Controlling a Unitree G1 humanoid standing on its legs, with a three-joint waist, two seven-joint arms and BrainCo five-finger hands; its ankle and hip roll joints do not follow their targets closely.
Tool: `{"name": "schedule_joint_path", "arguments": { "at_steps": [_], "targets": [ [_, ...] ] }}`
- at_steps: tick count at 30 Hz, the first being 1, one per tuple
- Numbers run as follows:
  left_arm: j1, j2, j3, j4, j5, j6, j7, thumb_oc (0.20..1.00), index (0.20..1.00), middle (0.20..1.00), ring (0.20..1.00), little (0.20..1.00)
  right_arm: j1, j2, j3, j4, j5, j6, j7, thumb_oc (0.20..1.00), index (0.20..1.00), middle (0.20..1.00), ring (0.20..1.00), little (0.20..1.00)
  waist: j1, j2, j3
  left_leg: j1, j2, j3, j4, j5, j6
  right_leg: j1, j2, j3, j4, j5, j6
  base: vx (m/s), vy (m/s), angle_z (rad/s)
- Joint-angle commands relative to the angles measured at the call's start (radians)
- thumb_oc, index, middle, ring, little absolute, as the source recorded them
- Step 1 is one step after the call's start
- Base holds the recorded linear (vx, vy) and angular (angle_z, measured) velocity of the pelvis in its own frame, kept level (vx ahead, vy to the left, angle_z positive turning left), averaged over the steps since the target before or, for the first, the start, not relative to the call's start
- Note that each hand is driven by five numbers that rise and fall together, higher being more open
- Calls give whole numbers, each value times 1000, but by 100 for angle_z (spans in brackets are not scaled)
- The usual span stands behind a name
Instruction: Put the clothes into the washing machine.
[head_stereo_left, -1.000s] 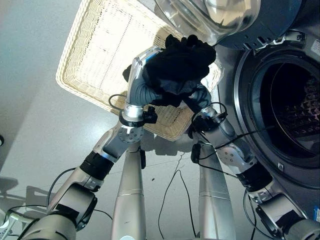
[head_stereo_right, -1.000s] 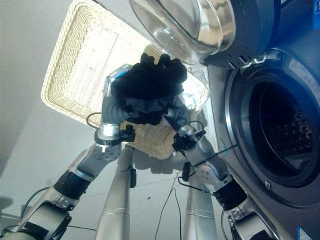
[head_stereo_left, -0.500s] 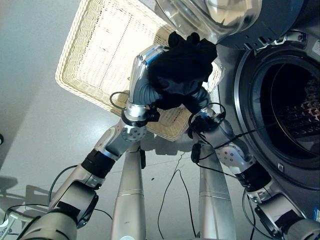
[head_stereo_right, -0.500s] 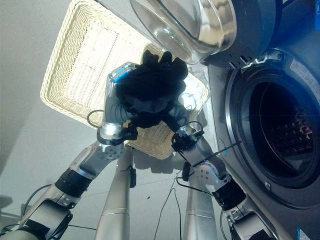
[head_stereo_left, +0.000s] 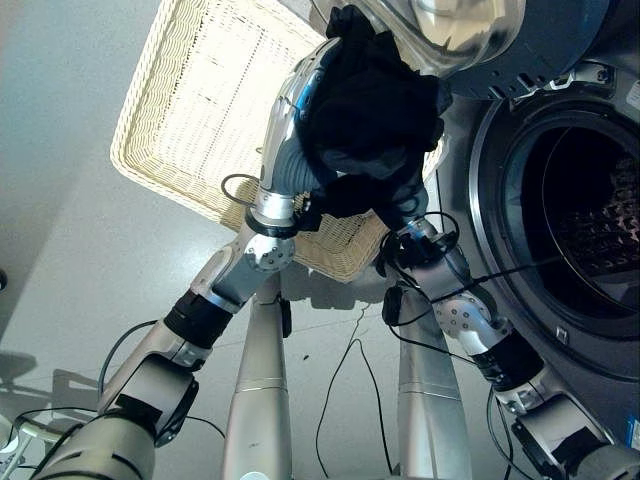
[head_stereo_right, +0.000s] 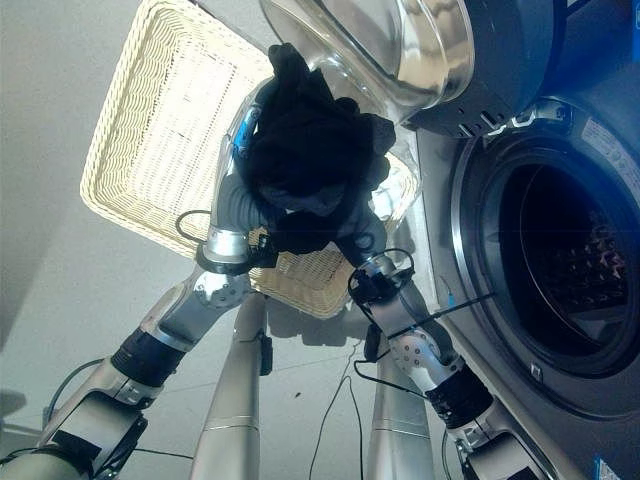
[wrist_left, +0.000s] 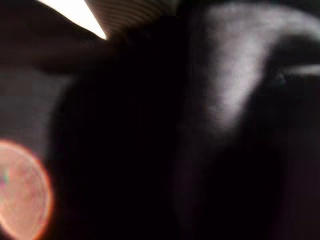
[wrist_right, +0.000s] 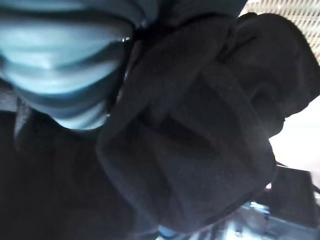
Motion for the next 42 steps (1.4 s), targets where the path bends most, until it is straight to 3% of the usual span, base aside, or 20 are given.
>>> {"name": "schedule_joint_path", "arguments": {
  "at_steps": [1, 7, 14, 18, 22, 23, 27, 33, 42],
  "targets": [
    [12, 20, -1, -33, -61, -16, -69, 1000, 1000, 1000, 1000, 1000, -31, 50, -71, -165, 30, -160, 86, 200, 200, 200, 200, 200, -33, 33, -8, -31, -111, 30, 85, -42, 85, 88, 72, -99, -324, 279, 58, 0, 0, 0],
    [20, 25, -1, -35, -98, -22, -148, 1000, 1000, 1000, 1000, 1000, -18, 56, -104, -182, 13, -217, 79, 200, 200, 200, 200, 200, -37, 33, -8, -31, -108, 34, 84, -43, 85, 88, 73, -95, -324, 280, 60, 0, 0, 0],
    [24, 43, 4, -37, -197, -20, -325, 1000, 1000, 1000, 1000, 1000, -6, 42, -164, -186, -8, -294, 76, 200, 200, 200, 200, 200, -43, 30, -8, -24, -104, 38, 83, -45, 84, 93, 73, -92, -326, 285, 64, 0, 0, 0],
    [28, 56, 10, -31, -222, -14, -352, 1000, 1000, 1000, 1000, 1000, 2, 34, -191, -187, -9, -317, 91, 200, 200, 200, 200, 200, -46, 28, -8, -22, -105, 37, 82, -46, 84, 94, 73, -90, -328, 287, 65, 0, 0, 0],
    [40, 66, 26, -25, -261, -36, -315, 1000, 1000, 1000, 1000, 1000, 9, 30, -207, -186, -15, -315, 92, 200, 200, 200, 200, 200, -47, 27, -8, -23, -104, 36, 81, -47, 85, 93, 74, -87, -329, 288, 64, 0, 0, 0],
    [58, 57, 48, -15, -303, -87, -210, 1000, 1000, 1000, 1000, 1000, 17, 33, -212, -173, -12, -298, 93, 200, 200, 200, 200, 200, -46, 27, -8, -23, -103, 35, 83, -47, 84, 94, 74, -87, -328, 287, 64, 0, 0, 0],
    [77, 3, 85, 58, -346, -181, -28, 1000, 1000, 1000, 1000, 1000, 8, 60, -206, -104, -40, -237, 53, 200, 200, 200, 200, 200, -39, 25, -8, -22, -102, 29, 86, -49, 83, 92, 74, -88, -317, 281, 62, 0, 0, 0],
    [70, -41, 100, 138, -345, -197, 67, 1000, 1000, 1000, 1000, 1000, -19, 54, -215, 2, -12, -187, 18, 200, 200, 200, 200, 200, -35, 23, -8, -21, -106, 25, 87, -47, 77, 95, 73, -93, -316, 282, 63, 0, 0, 0],
    [36, -32, 106, 270, -338, -195, 238, 1000, 1000, 1000, 1000, 1000, -36, -12, -219, 199, 107, -113, 76, 200, 200, 200, 200, 200, -41, 20, -8, -14, -99, 35, 83, -45, 68, 101, 73, -93, -323, 285, 62, 0, 0, 0]
  ]
}}
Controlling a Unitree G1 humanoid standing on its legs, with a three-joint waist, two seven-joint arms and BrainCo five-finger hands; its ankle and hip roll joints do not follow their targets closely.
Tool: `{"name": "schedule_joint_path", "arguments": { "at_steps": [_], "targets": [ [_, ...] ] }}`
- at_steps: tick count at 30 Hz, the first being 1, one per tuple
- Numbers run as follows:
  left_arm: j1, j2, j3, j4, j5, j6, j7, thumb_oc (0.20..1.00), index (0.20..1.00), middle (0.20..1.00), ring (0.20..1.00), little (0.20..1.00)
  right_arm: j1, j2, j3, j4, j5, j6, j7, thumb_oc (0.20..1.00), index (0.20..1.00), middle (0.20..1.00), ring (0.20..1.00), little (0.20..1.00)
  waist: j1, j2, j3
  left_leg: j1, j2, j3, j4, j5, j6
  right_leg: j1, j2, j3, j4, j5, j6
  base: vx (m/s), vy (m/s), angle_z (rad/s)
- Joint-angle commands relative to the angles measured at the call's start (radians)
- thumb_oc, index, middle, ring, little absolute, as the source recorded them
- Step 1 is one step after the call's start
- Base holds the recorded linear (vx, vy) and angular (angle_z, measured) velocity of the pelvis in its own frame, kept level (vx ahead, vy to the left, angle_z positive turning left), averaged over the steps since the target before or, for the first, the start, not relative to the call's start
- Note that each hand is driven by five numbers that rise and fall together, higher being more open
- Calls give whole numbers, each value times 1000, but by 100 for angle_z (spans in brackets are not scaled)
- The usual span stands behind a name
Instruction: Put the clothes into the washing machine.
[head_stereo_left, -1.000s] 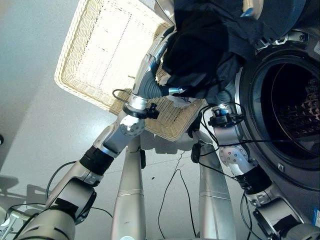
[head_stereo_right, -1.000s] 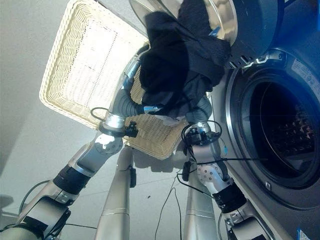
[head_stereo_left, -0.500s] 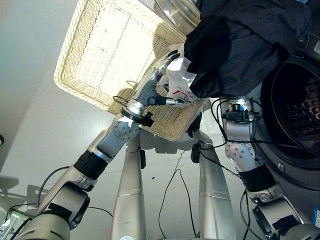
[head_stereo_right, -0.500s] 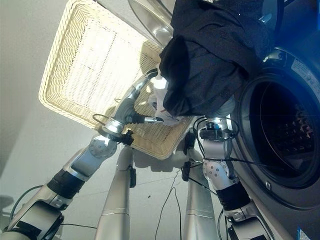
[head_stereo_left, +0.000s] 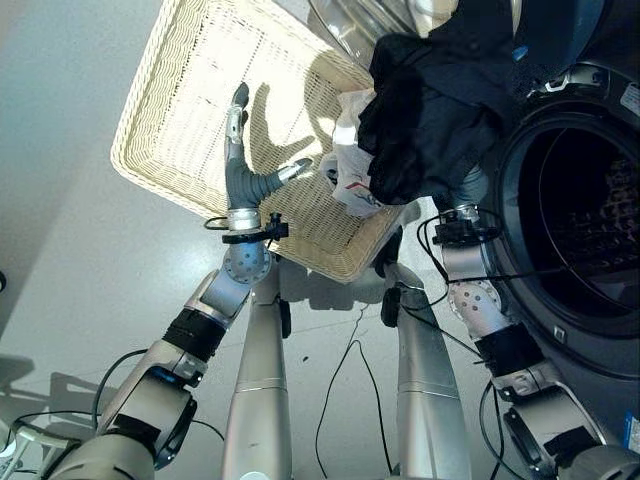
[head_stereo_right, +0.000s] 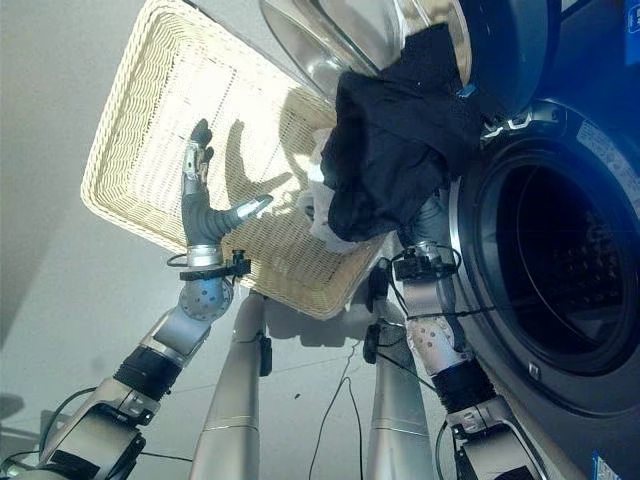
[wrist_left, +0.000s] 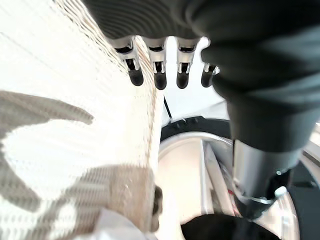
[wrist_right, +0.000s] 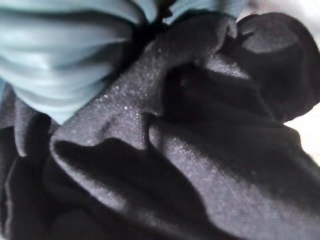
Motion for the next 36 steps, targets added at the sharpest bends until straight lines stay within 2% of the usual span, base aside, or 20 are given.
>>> {"name": "schedule_joint_path", "arguments": {
  "at_steps": [1, 6, 10, 14, 17, 18, 20, 21, 23, 24, 25, 26, 28, 29, 30, 31, 32, 33, 34, 36],
  "targets": [
    [-68, -9, 41, 16, 24, -60, 95, 1000, 1000, 1000, 1000, 1000, -25, -41, -29, -18, 92, -6, 73, 200, 200, 200, 200, 200, -36, 20, -8, -25, -98, 36, 83, -45, 66, 80, 73, -90, -309, 282, 60, 0, 0, 0],
    [-85, -18, 37, 83, 35, -58, 142, 1000, 1000, 1000, 1000, 1000, -32, -50, -36, 91, 177, -7, 81, 200, 200, 200, 200, 200, -39, 21, -8, -25, -94, 40, 84, -45, 61, 80, 74, -87, -307, 280, 60, -1, 7, 0],
    [-115, -13, 28, 186, 29, -63, 173, 1000, 1000, 1000, 1000, 1000, -49, -73, -62, 257, 321, -7, 95, 200, 200, 200, 200, 200, -43, 23, -8, -27, -87, 50, 85, -45, 58, 77, 77, -83, -307, 280, 57, -1, 28, -2],
    [-133, -6, 18, 271, 7, -74, 192, 1000, 1000, 1000, 1000, 1000, -60, -96, -98, 432, 460, -29, 65, 200, 200, 200, 200, 200, -48, 25, -8, -28, -77, 58, 87, -49, 54, 76, 81, -77, -304, 276, 54, 2, 34, -10],
    [-144, 1, 10, 298, -10, -78, 193, 1000, 1000, 1000, 1000, 1000, -72, -101, -119, 498, 509, -55, 33, 200, 200, 200, 200, 200, -49, 26, -8, -32, -73, 59, 90, -50, 53, 74, 84, -74, -303, 276, 52, 12, 15, -7],
    [-157, 17, -2, 339, -37, -92, 186, 1000, 1000, 1000, 1000, 1000, -104, -139, -179, 609, 598, -98, -10, 200, 200, 200, 200, 200, -48, 27, -8, -31, -66, 60, 91, -54, 51, 77, 86, -73, -301, 273, 52, 16, 10, -5],
    [-162, 28, -13, 352, -46, -93, 183, 1000, 1000, 1000, 1000, 1000, -122, -166, -204, 649, 631, -136, -42, 200, 200, 200, 200, 200, -47, 26, -8, -32, -64, 59, 95, -57, 50, 78, 87, -73, -301, 273, 52, 12, -6, -4],
    [-163, 35, -25, 360, -50, -95, 183, 1000, 1000, 1000, 1000, 1000, -146, -197, -239, 670, 638, -202, -95, 200, 200, 200, 200, 200, -46, 24, -8, -34, -62, 55, 101, -63, 50, 80, 87, -76, -301, 273, 55, 11, -22, -4],
    [-159, 41, -31, 360, -44, -90, 182, 1000, 1000, 1000, 1000, 1000, -159, -225, -262, 687, 615, -257, -134, 200, 200, 200, 200, 200, -46, 20, -8, -35, -62, 50, 108, -70, 51, 81, 88, -77, -299, 273, 56, 11, -46, -4],
    [-149, 66, -44, 348, -37, -81, 180, 1000, 1000, 1000, 1000, 1000, -191, -289, -287, 676, 550, -390, -272, 200, 200, 200, 200, 200, -47, 8, -8, -37, -62, 40, 116, -81, 53, 88, 91, -79, -304, 276, 59, 1, -82, -5],
    [-147, 73, -49, 346, -34, -77, 180, 1000, 1000, 1000, 1000, 1000, -199, -303, -297, 672, 508, -431, -321, 200, 200, 200, 200, 200, -47, 4, -8, -37, -61, 38, 115, -82, 53, 89, 92, -80, -306, 276, 60, -12, -118, -8],
    [-144, 92, -54, 336, -39, -70, 174, 1000, 1000, 1000, 1000, 1000, -218, -353, -302, 644, 427, -491, -460, 200, 200, 200, 200, 200, -47, -6, -8, -36, -61, 32, 114, -86, 54, 95, 93, -82, -314, 281, 63, -18, -87, -6],
    [-139, 112, -58, 326, -42, -61, 170, 1000, 1000, 1000, 1000, 1000, -227, -397, -317, 617, 321, -533, -584, 200, 200, 200, 200, 200, -51, -17, -8, -35, -60, 27, 112, -89, 54, 101, 94, -83, -323, 285, 66, -16, -78, -4],
    [-137, 130, -54, 324, -52, -63, 158, 1000, 1000, 1000, 1000, 1000, -234, -439, -331, 594, 249, -539, -694, 200, 200, 200, 200, 200, -53, -27, -8, -30, -60, 20, 109, -92, 54, 108, 96, -82, -333, 289, 67, -25, -53, -2],
    [-143, 140, -53, 323, -60, -63, 151, 1000, 1000, 1000, 1000, 1000, -238, -459, -339, 593, 214, -544, -736, 200, 200, 200, 200, 200, -57, -33, -8, -39, -60, 19, 105, -82, 53, 100, 94, -83, -338, 298, 66, -7, -44, -2],
    [-139, 146, -54, 326, -63, -62, 145, 1000, 1000, 1000, 1000, 1000, -229, -471, -353, 596, 178, -521, -746, 200, 200, 200, 200, 200, -61, -36, -8, -29, -56, 16, 106, -92, 52, 111, 96, -81, -337, 291, 68, 3, -37, -2],
    [-141, 163, -53, 334, -66, -61, 126, 1000, 1000, 1000, 1000, 1000, -215, -501, -363, 595, 157, -471, -735, 442, 442, 442, 442, 442, -62, -45, -8, -20, -58, 10, 109, -99, 55, 118, 98, -81, -339, 291, 68, 0, 0, 0],
    [-148, 166, -53, 334, -65, -60, 124, 1000, 1000, 1000, 1000, 1000, -221, -505, -365, 597, 158, -466, -732, 573, 573, 573, 573, 573, -64, -47, -8, -31, -60, 10, 107, -87, 55, 108, 96, -81, -342, 301, 66, 0, 0, 0],
    [-159, 183, -58, 339, -65, -54, 103, 1000, 1000, 1000, 1000, 1000, -226, -535, -362, 612, 142, -413, -712, 1000, 1000, 1000, 1000, 1000, -65, -55, -8, -28, -61, 5, 107, -89, 57, 113, 96, -82, -346, 302, 67, 0, 0, 0],
    [-167, 194, -61, 346, -60, -55, 83, 1000, 1000, 1000, 1000, 1000, -230, -558, -357, 639, 150, -376, -688, 1000, 1000, 1000, 1000, 1000, -64, -60, -8, -26, -61, 2, 104, -89, 57, 115, 95, -84, -349, 302, 67, 0, 0, 0]
  ]
}}
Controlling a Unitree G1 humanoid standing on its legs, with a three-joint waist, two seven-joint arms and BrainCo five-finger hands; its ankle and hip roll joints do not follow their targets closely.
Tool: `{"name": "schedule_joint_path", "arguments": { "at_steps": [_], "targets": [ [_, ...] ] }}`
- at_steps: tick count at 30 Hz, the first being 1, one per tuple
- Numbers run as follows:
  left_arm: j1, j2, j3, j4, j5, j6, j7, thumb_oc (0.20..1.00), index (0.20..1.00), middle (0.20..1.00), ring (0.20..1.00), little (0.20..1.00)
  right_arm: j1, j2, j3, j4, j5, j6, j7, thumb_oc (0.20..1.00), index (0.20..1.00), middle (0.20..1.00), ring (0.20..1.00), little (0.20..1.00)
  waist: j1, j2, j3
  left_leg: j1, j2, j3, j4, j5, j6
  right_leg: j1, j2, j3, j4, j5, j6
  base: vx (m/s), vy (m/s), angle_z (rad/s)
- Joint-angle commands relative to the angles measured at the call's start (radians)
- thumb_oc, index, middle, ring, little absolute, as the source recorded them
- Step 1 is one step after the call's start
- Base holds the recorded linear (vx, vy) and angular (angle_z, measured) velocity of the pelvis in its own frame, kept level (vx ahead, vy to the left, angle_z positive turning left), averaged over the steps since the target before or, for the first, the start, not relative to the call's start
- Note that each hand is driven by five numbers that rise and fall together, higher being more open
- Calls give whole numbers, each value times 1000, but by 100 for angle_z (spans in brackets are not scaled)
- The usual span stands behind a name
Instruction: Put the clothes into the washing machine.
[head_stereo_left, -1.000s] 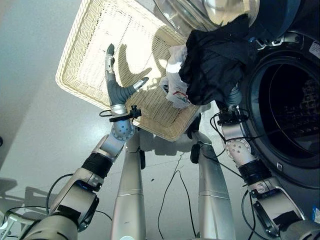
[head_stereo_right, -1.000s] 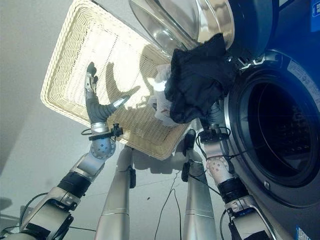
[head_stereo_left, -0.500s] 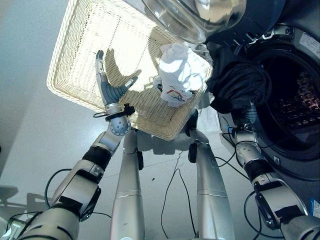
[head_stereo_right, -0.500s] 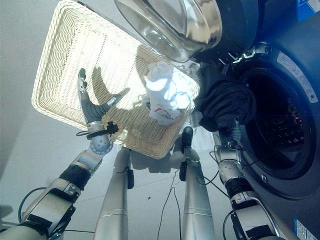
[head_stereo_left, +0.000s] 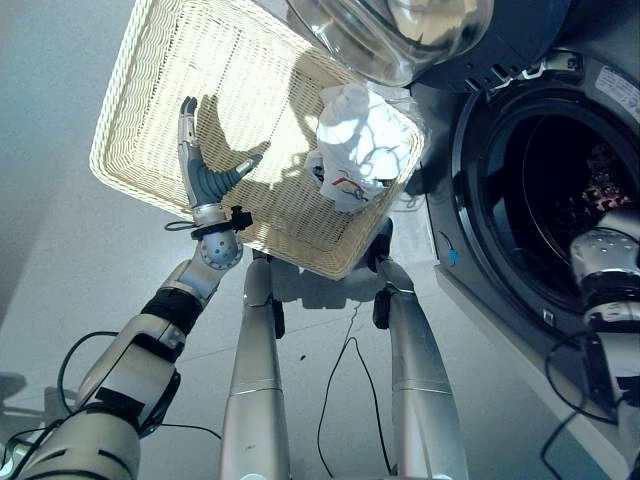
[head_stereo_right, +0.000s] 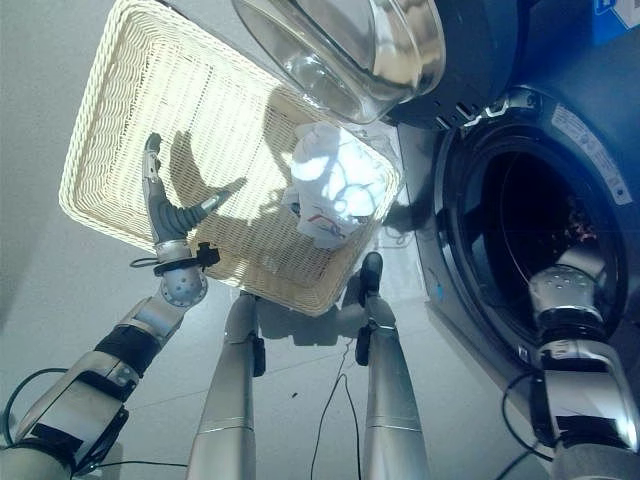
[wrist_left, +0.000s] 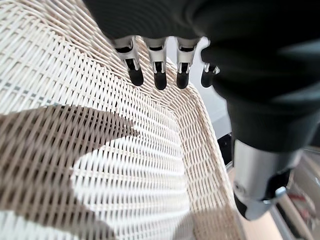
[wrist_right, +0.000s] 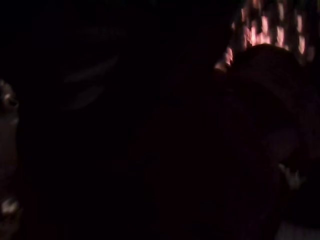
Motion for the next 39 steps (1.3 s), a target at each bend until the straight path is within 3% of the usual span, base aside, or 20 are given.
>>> {"name": "schedule_joint_path", "arguments": {
  "at_steps": [1, 2, 4, 5, 6, 8, 9, 14, 21, 26, 39],
  "targets": [
    [-32, 31, 17, 1, -5, -20, -63, 1000, 1000, 1000, 1000, 1000, 6, -196, -50, 12, -46, 74, 70, 1000, 1000, 1000, 1000, 1000, -35, -55, -14, -15, -99, -5, 104, -87, 57, 82, 53, -84, -233, 220, 77, 19, -30, 1],
    [-29, 33, 12, 4, 1, -22, -72, 1000, 1000, 1000, 1000, 1000, 13, -203, -39, 31, -49, 105, 81, 1000, 1000, 1000, 1000, 1000, -32, -55, -14, -6, -99, -8, 107, -97, 57, 91, 55, -83, -231, 211, 77, 0, 0, 0],
    [-29, 33, 12, 4, 1, -22, -72, 1000, 1000, 1000, 1000, 1000, 13, -203, -39, 31, -49, 105, 81, 1000, 1000, 1000, 1000, 1000, -32, -55, -14, -6, -99, -8, 107, -97, 57, 91, 55, -83, -231, 211, 77, 10, -24, 2],
    [-49, 35, -18, 9, 22, -10, -94, 1000, 1000, 1000, 1000, 1000, 2, -223, 21, 128, -179, 306, 40, 1000, 1000, 1000, 1000, 1000, -24, -54, -14, -2, -107, -14, 105, -98, 62, 95, 54, -89, -232, 215, 77, 22, -69, 5],
    [-57, 34, -33, 9, 22, -8, -96, 1000, 1000, 1000, 1000, 1000, -6, -232, 68, 170, -243, 371, 43, 1000, 1000, 1000, 1000, 1000, -18, -54, -14, -6, -111, -17, 104, -95, 65, 93, 51, -93, -234, 218, 77, 24, -85, 8],
    [-73, 36, -49, 7, 28, 2, -100, 1000, 1000, 1000, 1000, 1000, -30, -240, 130, 208, -275, 444, 20, 1000, 1000, 1000, 1000, 1000, -13, -54, -14, -9, -115, -21, 105, -95, 67, 90, 49, -98, -236, 220, 78, 11, -60, 9],
    [-93, 39, -67, 13, 17, 1, -116, 1000, 1000, 1000, 1000, 1000, -59, -249, 203, 262, -348, 525, 14, 1000, 1000, 1000, 1000, 1000, -8, -51, -14, -15, -119, -22, 106, -92, 69, 85, 46, -105, -234, 223, 78, 15, -55, 11],
    [-124, 44, -92, 16, -43, 7, -137, 1000, 1000, 1000, 1000, 1000, -118, -240, 314, 319, -492, 667, -1, 1000, 1000, 1000, 1000, 1000, -2, -40, -14, -26, -123, -22, 111, -91, 73, 75, 40, -114, -229, 223, 77, 11, -24, 5],
    [-141, -8, -44, 39, -191, 9, -176, 1000, 1000, 1000, 1000, 1000, -146, -139, 341, 298, -572, 673, -9, 1000, 1000, 1000, 1000, 1000, 1, -19, -14, -42, -127, -14, 117, -95, 75, 54, 36, -115, -213, 209, 78, 4, -4, 2],
    [-135, -37, -7, 67, -259, 19, -171, 1000, 1000, 1000, 1000, 1000, -122, -75, 361, 222, -682, 638, -28, 1000, 1000, 1000, 1000, 1000, -3, -3, -14, -43, -128, -3, 112, -92, 74, 42, 36, -106, -203, 201, 77, -4, 40, 5],
    [-130, -94, 78, 159, -269, 34, -134, 1000, 1000, 1000, 1000, 1000, -10, 100, 445, -53, -944, 587, 24, 1000, 1000, 1000, 1000, 1000, -33, 16, -14, -45, -118, 34, 84, -75, 63, 15, 45, -70, -194, 179, 61, -9, 72, -2]
  ]
}}
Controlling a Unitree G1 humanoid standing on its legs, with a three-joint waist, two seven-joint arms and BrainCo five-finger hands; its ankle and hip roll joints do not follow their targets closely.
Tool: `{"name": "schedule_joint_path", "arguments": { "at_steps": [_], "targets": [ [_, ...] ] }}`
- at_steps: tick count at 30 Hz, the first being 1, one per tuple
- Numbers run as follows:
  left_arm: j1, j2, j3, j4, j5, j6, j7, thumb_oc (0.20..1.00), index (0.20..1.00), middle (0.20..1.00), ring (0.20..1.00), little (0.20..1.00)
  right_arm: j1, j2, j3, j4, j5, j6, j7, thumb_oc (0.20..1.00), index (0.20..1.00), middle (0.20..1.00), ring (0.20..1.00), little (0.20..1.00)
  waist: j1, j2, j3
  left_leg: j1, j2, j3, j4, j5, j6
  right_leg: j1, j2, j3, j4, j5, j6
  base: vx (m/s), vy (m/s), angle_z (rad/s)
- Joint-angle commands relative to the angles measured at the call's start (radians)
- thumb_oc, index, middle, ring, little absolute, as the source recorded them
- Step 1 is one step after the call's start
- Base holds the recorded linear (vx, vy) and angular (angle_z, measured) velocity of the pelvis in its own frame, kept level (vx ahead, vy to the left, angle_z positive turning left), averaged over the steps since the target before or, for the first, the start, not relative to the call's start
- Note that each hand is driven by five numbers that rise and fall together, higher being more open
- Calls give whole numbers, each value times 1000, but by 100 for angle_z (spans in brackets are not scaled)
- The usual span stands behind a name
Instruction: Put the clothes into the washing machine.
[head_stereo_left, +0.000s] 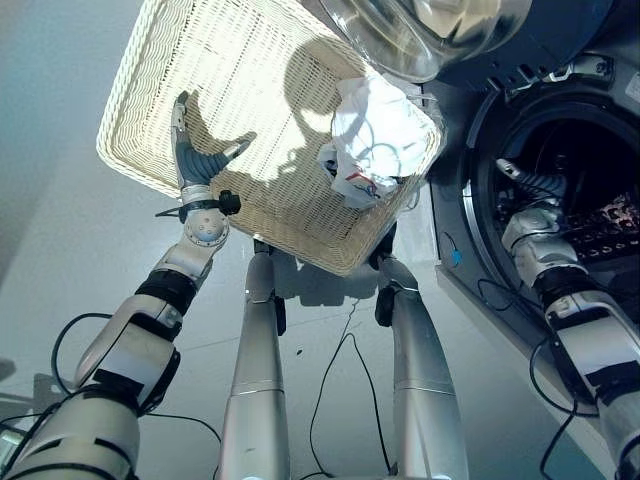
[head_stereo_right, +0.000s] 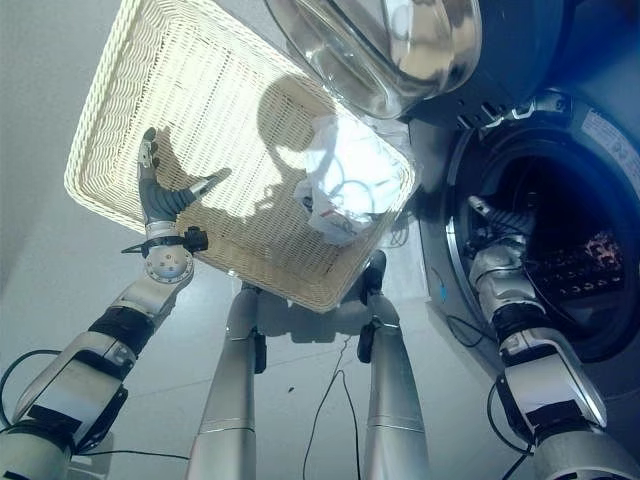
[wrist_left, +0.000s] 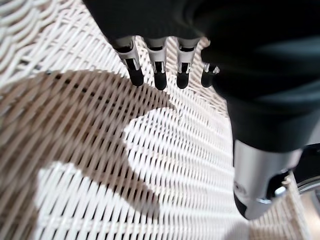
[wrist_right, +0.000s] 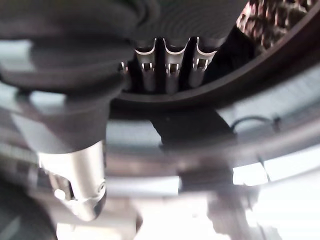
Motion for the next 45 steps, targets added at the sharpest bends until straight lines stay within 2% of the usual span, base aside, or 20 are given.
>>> {"name": "schedule_joint_path", "arguments": {
  "at_steps": [1, 5, 12, 18, 21, 25, 28, 29, 33, 36, 39, 45],
  "targets": [
    [-34, -57, 63, 11, -1, -30, 22, 1000, 1000, 1000, 1000, 1000, 41, -36, 46, -67, -113, -53, 8, 1000, 1000, 1000, 1000, 1000, -14, 16, -13, -13, -82, 56, 95, -88, 49, 49, 83, -54, -216, 189, 38, -14, 59, -5],
    [-35, -74, 78, 14, 16, -35, 45, 1000, 1000, 1000, 1000, 1000, 75, 3, 102, -218, -267, -49, -12, 1000, 1000, 1000, 1000, 1000, -24, 19, -13, -15, -78, 70, 82, -77, 45, 43, 88, -45, -216, 182, 30, -19, 64, -6],
    [-19, -92, 104, 4, 47, -39, 69, 1000, 1000, 1000, 1000, 1000, 128, 36, 117, -393, -448, -52, -22, 1000, 1000, 1000, 1000, 1000, -35, 24, -13, -14, -75, 81, 83, -69, 43, 43, 90, -35, -207, 169, 26, -11, 33, 0],
    [3, -111, 122, -15, 74, -35, 90, 1000, 1000, 1000, 1000, 1000, 159, 50, 128, -532, -611, -81, -47, 1000, 1000, 1000, 1000, 1000, -41, 29, -13, -12, -74, 84, 83, -66, 46, 45, 91, -31, -203, 164, 25, -4, 12, -1],
    [4, -120, 128, -22, 88, -25, 91, 1000, 1000, 1000, 1000, 1000, 153, 51, 139, -613, -754, -121, -73, 1000, 1000, 1000, 1000, 1000, -43, 32, -13, -14, -74, 85, 89, -65, 47, 45, 91, -28, -200, 160, 27, 0, 0, 0],
    [-3, -132, 128, -22, 95, -14, 83, 1000, 1000, 1000, 1000, 1000, 103, 31, 165, -652, -883, -124, -92, 1000, 1000, 1000, 1000, 1000, -36, 36, -13, -12, -75, 82, 92, -65, 46, 51, 88, -30, -197, 158, 31, 0, 0, 0],
    [-19, -132, 123, -7, 88, -11, 70, 1000, 1000, 1000, 1000, 1000, 59, 19, 200, -635, -906, -113, -105, 1000, 1000, 1000, 1000, 1000, -30, 38, -13, -11, -76, 78, 97, -66, 47, 54, 85, -34, -198, 157, 32, -3, -16, 0],
    [-30, -133, 120, 3, 89, -9, 62, 1000, 1000, 1000, 1000, 1000, 23, 16, 227, -614, -929, -86, -94, 1000, 1000, 1000, 1000, 1000, -24, 39, -13, -11, -77, 74, 99, -66, 46, 55, 84, -36, -196, 157, 33, -3, -31, 0],
    [-54, -131, 109, 28, 85, -15, 47, 1000, 1000, 1000, 1000, 1000, -35, 14, 281, -555, -926, -52, -73, 1000, 1000, 1000, 1000, 1000, -16, 40, -13, -14, -82, 68, 105, -66, 45, 55, 80, -43, -197, 158, 32, -5, -41, 0],
    [-92, -127, 86, 53, 70, -14, 31, 1000, 1000, 1000, 1000, 1000, -113, 15, 363, -459, -910, -25, -58, 1000, 1000, 1000, 1000, 1000, -3, 44, -13, -18, -86, 62, 107, -64, 46, 51, 75, -53, -195, 161, 31, -5, -45, 3],
    [-136, -129, 53, 83, 46, -18, 17, 1000, 1000, 1000, 1000, 1000, -212, 31, 466, -313, -850, 37, -33, 1000, 1000, 1000, 1000, 1000, 15, 52, -13, -20, -95, 55, 109, -64, 47, 50, 69, -68, -195, 165, 26, -5, -50, 5],
    [-180, -140, 26, 118, 20, -29, 1, 1000, 1000, 1000, 1000, 1000, -295, 69, 536, -122, -801, 97, 25, 1000, 1000, 1000, 1000, 1000, 35, 63, -13, -23, -100, 50, 104, -54, 50, 49, 65, -82, -197, 171, 21, -1, -16, 6]
  ]
}}
